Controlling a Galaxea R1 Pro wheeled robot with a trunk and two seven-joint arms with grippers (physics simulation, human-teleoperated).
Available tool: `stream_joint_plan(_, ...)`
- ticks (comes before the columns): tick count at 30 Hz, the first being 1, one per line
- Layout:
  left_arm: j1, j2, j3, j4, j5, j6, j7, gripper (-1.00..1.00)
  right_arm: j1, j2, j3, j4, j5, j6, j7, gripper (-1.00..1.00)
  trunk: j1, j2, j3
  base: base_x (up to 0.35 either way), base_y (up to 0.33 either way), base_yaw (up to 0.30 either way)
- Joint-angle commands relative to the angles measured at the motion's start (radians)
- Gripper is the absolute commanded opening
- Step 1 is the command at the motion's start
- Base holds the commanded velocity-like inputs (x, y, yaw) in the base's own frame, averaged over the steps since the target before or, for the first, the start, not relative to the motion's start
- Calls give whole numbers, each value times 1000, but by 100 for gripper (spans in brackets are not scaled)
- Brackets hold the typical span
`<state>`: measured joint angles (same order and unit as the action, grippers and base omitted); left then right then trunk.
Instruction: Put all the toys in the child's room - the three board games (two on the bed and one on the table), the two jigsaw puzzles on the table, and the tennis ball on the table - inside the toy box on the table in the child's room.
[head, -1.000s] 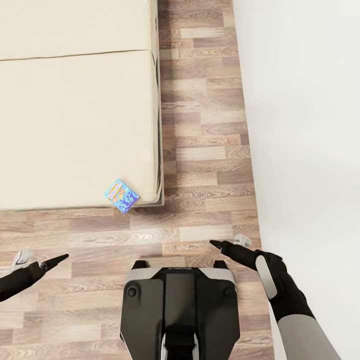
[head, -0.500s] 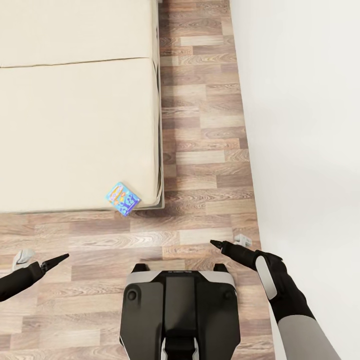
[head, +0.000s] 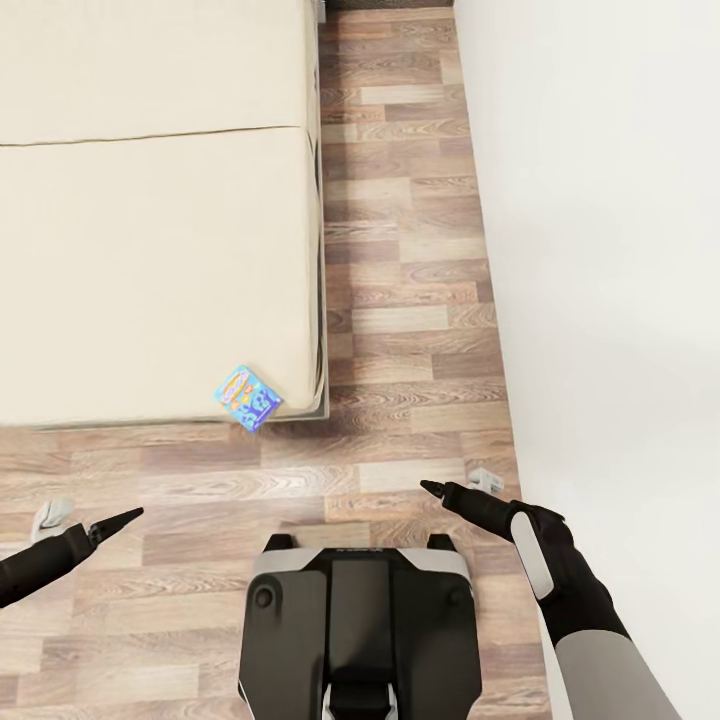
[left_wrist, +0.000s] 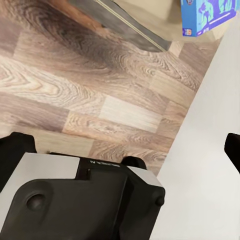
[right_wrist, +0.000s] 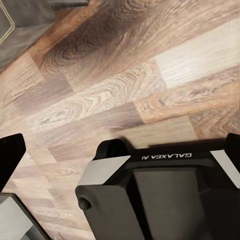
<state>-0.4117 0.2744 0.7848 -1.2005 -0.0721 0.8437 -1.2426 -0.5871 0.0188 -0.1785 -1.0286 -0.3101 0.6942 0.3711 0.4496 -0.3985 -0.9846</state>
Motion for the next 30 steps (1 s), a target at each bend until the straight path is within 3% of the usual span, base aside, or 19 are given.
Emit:
stream_joint_plan(1,-1,-1,2,-1,-8,9,-9,100,0,1,-4,-1,-1,7,4,100,0,-2,1,-147,0,0)
stream_joint_plan(30,-1,-20,2,-1,-9,9,-4,100,0,1,-4,1,2,0,0,100,0,-2,48,-16,0,0)
